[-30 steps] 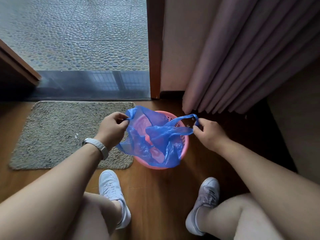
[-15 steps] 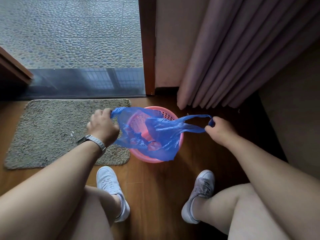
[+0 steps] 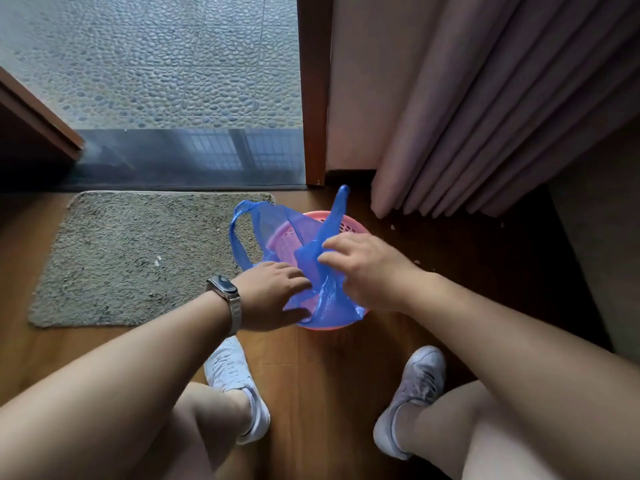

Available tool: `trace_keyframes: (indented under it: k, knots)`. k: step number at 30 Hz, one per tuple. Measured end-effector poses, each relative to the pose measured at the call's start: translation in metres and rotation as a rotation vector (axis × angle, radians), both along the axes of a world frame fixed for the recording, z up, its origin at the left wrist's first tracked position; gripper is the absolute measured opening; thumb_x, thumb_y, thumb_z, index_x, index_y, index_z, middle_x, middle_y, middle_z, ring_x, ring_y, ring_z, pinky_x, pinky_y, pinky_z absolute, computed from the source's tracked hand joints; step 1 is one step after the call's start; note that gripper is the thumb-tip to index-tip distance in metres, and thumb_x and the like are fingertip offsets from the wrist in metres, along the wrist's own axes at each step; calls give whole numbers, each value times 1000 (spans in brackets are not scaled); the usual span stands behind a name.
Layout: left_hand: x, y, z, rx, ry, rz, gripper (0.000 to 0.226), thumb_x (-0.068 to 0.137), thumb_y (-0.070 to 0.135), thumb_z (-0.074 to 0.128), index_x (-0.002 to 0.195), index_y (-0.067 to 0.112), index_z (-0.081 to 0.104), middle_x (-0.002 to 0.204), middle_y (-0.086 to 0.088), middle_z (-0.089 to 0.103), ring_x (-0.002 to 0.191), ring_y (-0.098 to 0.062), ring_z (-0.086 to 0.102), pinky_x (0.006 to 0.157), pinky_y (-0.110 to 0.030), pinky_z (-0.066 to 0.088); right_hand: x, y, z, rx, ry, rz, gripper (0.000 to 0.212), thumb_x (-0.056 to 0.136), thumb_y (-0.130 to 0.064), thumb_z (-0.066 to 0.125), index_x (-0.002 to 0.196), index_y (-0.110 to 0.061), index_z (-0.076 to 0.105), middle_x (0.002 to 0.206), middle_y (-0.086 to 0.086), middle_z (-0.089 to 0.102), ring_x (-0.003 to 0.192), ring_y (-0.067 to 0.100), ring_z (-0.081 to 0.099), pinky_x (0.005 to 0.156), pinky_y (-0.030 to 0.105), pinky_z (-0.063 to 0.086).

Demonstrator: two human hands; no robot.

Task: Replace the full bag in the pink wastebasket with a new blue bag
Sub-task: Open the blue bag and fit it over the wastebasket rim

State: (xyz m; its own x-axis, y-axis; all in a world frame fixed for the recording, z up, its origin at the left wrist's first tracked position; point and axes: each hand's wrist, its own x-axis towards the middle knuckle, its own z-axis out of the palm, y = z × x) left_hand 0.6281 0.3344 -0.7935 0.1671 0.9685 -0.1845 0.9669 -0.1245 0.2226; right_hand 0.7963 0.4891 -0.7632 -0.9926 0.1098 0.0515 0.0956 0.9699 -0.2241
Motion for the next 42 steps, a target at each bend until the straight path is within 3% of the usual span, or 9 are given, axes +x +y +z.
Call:
trace_keyframes:
  k: [6, 10, 16, 20, 24, 27, 30, 38, 42]
  knots:
    - [-10, -6, -22, -194, -33, -48, 79, 72, 82, 38, 130, 30, 52, 118, 5, 64, 110, -23, 60, 95, -39, 45, -14, -11, -33, 234, -495, 261, 69, 86, -25, 63, 146, -32, 29, 158, 9, 20, 144, 31, 17, 112, 44, 23]
    - [-18, -7, -36, -199, 36, -139, 58, 77, 66, 48, 124, 33, 53, 110, 4, 65, 102, -24, 63, 91, -38, 46, -22, -14, -52, 240, -476, 286, 44, 90, -27, 55, 133, -30, 48, 149, 11, 30, 132, 31, 31, 100, 44, 36]
    - [-23, -5, -44, -71, 54, -191, 28, 84, 36, 41, 78, 22, 65, 83, 3, 67, 84, -25, 65, 80, -36, 51, -17, -6, -58, 272, -245, 330, 11, 81, -31, 65, 88, -24, 70, 127, 9, 50, 105, 28, 49, 77, 39, 47]
    - [-25, -4, -40, 39, -30, -105, 28, 86, 34, 34, 73, 18, 53, 66, -2, 65, 66, -27, 64, 72, -34, 53, -3, -5, -48, 259, -2, 386, 13, 84, -25, 57, 76, -19, 64, 135, 10, 54, 122, 32, 50, 94, 43, 42]
    - [-31, -9, -36, 91, 11, -46, 23, 89, 39, 46, 78, 20, 39, 46, -3, 54, 42, -29, 54, 49, -25, 40, 16, -1, -39, 266, -186, 411, 12, 83, -19, 60, 76, -17, 69, 101, 6, 70, 115, 31, 61, 107, 48, 38]
    - [-27, -14, -32, 19, 60, -30, 16, 87, 33, 59, 92, 19, 53, 62, -3, 65, 56, -29, 62, 52, -27, 34, 29, 5, -35, 232, -325, 352, 7, 73, -16, 65, 67, -15, 61, 69, 4, 65, 71, 30, 65, 83, 42, 53]
    - [-21, -16, -26, -139, 47, 36, 10, 91, 26, 50, 92, 23, 59, 80, -3, 68, 72, -31, 63, 57, -29, 38, 45, 14, -38, 203, -451, 275, 18, 66, -16, 69, 73, -18, 53, 61, 2, 63, 54, 28, 59, 56, 32, 46]
    - [-38, -24, -36, -193, 9, 131, 12, 87, 20, 57, 77, 17, 62, 82, -1, 67, 74, -29, 64, 55, -28, 35, 83, 38, -59, 178, -643, 150, 28, 92, -17, 43, 116, -24, 54, 112, 2, 61, 102, 28, 60, 75, 34, 39]
    - [-49, -25, -49, -303, 73, -17, 16, 85, 8, 50, 89, 17, 63, 98, 1, 65, 98, -22, 60, 77, -30, 43, 85, 43, -70, 221, -726, 149, 31, 93, -16, 41, 120, -26, 53, 115, 3, 57, 104, 27, 56, 73, 35, 34]
